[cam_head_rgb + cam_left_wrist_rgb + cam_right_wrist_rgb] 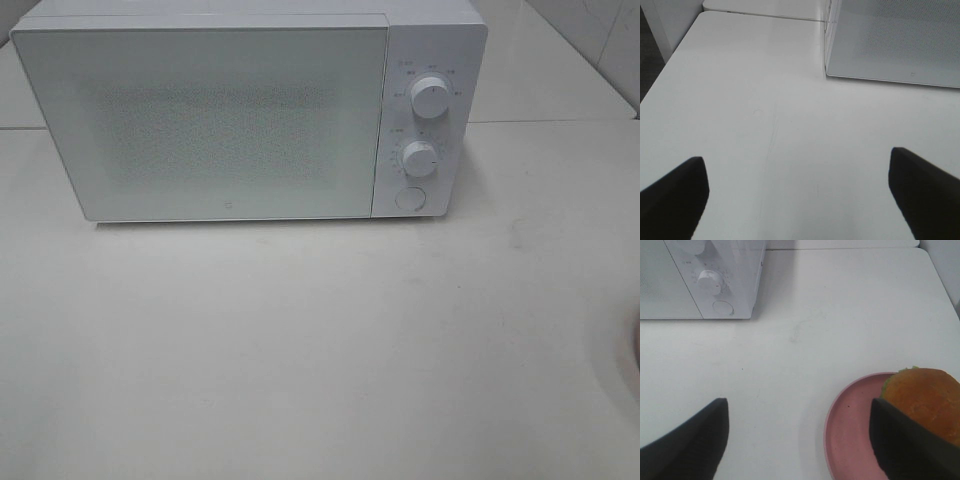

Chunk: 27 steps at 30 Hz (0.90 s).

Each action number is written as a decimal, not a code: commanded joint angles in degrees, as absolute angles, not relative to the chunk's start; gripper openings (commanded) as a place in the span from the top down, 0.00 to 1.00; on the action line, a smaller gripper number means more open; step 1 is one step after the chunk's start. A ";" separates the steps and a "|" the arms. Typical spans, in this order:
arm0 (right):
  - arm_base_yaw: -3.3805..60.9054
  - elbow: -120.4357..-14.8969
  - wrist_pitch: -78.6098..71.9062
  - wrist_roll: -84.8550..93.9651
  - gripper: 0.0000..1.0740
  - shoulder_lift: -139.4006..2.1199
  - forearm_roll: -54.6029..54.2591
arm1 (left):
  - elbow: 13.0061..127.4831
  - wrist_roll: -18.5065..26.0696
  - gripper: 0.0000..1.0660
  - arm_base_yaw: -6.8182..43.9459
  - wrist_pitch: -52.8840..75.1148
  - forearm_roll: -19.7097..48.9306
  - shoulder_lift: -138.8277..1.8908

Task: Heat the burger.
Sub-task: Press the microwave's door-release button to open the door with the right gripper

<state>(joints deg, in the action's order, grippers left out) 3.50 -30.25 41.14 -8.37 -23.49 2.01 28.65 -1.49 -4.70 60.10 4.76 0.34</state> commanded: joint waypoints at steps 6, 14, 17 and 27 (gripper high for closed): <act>3.04 -26.53 29.28 -7.91 0.30 -31.28 1.95 | 28.59 -1.60 0.16 -4.53 59.24 4.70 1.49; 3.04 -24.41 20.23 -7.91 0.30 -38.10 1.89 | 28.59 -1.60 0.16 -4.53 59.24 4.70 1.49; 3.04 -24.18 16.50 -8.19 0.30 -42.00 1.66 | 28.59 -1.60 0.16 -4.53 59.24 4.70 1.49; 3.04 -24.06 1.38 -8.37 0.30 -53.80 3.55 | 28.59 -1.60 0.16 -4.53 59.24 4.70 1.49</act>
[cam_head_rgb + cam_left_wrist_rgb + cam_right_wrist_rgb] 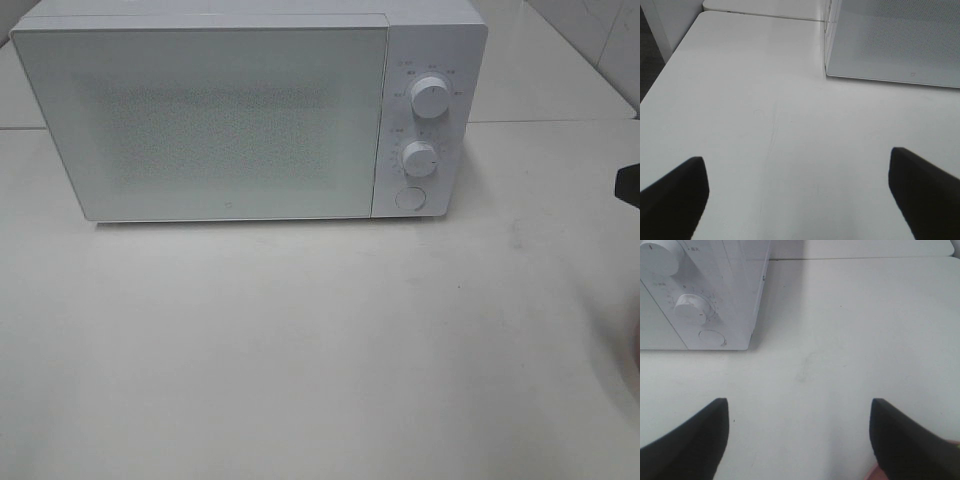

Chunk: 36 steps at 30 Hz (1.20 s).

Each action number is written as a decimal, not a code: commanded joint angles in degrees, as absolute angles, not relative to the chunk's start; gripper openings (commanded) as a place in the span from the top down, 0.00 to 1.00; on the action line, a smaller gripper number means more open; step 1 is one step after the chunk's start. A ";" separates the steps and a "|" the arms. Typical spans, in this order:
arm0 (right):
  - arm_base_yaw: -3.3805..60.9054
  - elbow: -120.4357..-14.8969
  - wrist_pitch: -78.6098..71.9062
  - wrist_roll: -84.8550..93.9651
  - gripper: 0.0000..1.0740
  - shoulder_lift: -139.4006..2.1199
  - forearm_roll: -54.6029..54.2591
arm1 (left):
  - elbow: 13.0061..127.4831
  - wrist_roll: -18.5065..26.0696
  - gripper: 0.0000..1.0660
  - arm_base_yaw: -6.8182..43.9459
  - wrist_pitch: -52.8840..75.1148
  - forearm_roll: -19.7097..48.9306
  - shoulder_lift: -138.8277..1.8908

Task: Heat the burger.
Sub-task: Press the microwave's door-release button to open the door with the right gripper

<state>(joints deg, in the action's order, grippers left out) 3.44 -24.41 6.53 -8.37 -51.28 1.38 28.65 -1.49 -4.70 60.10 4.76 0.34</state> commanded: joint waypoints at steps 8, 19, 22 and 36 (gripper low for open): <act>3.04 -20.91 -18.11 -9.05 0.30 -63.14 5.90 | 28.59 -1.60 0.16 -4.53 59.24 4.70 1.49; 11.92 -13.98 -41.54 -2.12 0.30 -74.60 -2.86 | 28.59 -1.60 0.16 -4.53 59.24 4.70 1.49; 16.50 -13.92 -45.09 3.15 0.30 -78.15 -9.68 | 28.59 -1.60 0.16 -4.53 59.24 4.70 1.49; 36.33 -14.15 -64.00 12.09 0.30 -89.84 -34.21 | 28.59 -1.60 0.16 -4.53 59.24 4.70 1.49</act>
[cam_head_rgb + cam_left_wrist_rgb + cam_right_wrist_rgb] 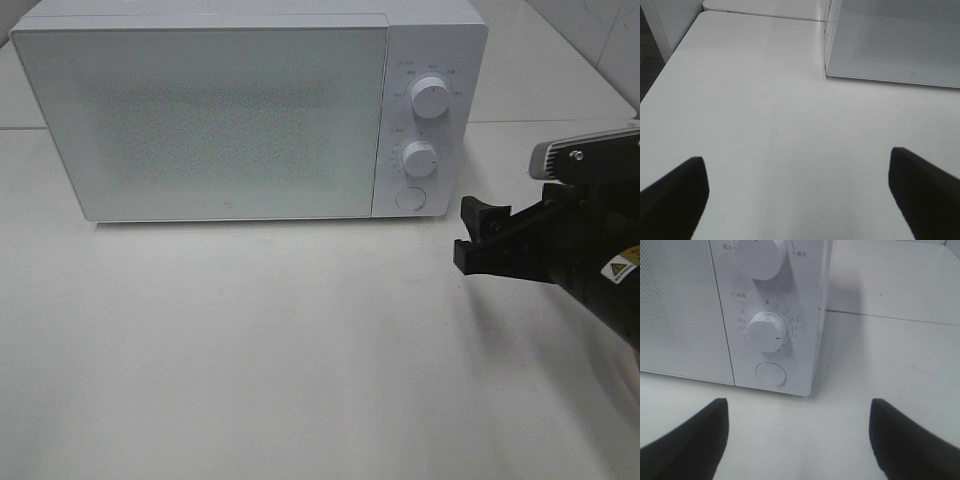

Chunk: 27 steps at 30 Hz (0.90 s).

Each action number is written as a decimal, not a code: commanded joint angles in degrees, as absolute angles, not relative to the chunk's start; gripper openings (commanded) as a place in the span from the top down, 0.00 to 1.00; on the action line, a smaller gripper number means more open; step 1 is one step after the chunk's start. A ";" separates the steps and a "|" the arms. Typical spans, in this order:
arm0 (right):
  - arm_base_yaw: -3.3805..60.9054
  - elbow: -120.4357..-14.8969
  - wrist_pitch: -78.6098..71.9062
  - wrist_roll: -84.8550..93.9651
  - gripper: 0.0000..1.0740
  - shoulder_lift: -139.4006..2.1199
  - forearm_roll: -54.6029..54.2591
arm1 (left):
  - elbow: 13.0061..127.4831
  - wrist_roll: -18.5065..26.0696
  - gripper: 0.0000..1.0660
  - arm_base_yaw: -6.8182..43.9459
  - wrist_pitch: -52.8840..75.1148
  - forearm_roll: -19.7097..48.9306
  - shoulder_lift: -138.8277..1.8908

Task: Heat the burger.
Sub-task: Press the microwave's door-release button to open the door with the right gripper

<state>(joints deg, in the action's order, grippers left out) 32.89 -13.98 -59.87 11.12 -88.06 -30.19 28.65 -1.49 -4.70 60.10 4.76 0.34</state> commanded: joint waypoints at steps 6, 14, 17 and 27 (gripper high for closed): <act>44.06 -15.53 -67.32 12.09 0.30 -94.77 -43.83 | 28.59 -1.60 0.16 -4.53 59.24 4.70 1.49; 48.36 -17.48 -68.30 11.80 0.30 -99.24 -48.41 | 28.59 -1.55 0.16 -4.53 59.24 4.70 1.49; 48.36 -17.53 -68.41 11.63 0.30 -99.41 -48.47 | 28.59 -1.55 0.16 -4.53 59.24 4.70 1.49; 48.36 -17.53 -68.53 -14.84 0.38 -99.41 -48.47 | 28.59 -1.55 0.16 -4.53 59.24 4.70 1.49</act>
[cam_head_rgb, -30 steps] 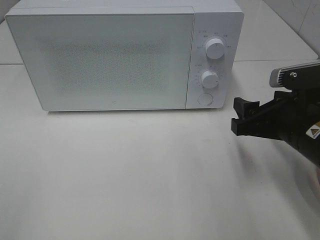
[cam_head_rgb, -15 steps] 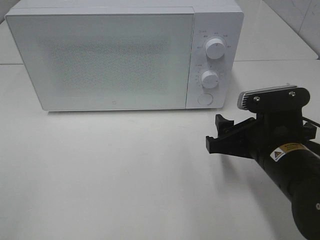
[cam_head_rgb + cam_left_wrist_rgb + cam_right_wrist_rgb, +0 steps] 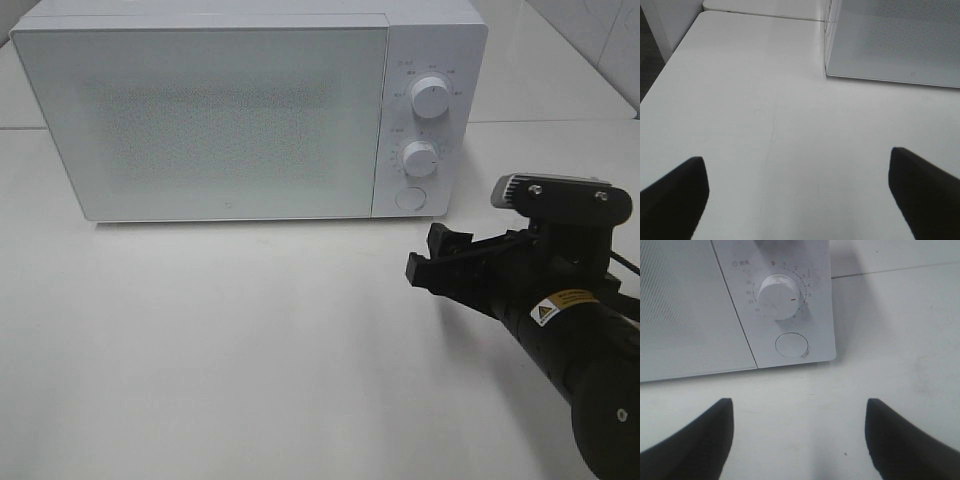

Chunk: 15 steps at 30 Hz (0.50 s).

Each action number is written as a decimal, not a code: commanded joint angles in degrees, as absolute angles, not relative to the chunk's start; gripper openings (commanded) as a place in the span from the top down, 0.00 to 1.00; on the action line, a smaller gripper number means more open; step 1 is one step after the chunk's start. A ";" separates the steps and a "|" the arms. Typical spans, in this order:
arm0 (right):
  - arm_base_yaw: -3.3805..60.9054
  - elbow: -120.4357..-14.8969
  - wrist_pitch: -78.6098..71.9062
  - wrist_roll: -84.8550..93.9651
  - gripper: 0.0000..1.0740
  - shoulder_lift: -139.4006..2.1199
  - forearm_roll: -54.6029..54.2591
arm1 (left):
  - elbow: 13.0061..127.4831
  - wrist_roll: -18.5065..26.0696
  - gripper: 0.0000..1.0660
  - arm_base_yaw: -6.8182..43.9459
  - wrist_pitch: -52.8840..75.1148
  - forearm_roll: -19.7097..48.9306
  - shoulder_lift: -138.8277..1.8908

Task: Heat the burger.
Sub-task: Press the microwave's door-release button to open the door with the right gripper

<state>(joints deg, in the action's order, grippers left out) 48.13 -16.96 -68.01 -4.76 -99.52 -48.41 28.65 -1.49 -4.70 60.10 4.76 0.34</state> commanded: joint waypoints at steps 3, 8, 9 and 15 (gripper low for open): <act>48.36 -17.53 -68.53 -19.08 0.40 -99.41 -48.47 | 28.59 -1.55 0.16 -4.53 59.24 4.70 1.49; 48.36 -17.53 -68.30 -44.69 0.58 -99.41 -48.47 | 28.59 -1.55 0.16 -4.53 59.24 4.70 1.49; 48.36 -17.53 -68.30 -44.69 0.58 -99.41 -48.47 | 28.59 -1.55 0.16 -4.53 59.24 4.70 1.49; 48.36 -17.53 -68.07 -61.59 0.83 -99.41 -48.47 | 28.59 -1.55 0.16 -4.53 59.24 4.70 1.49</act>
<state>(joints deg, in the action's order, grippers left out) 48.13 -16.96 -68.01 -59.36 -99.52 -48.47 28.65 -1.49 -4.70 60.10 4.76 0.34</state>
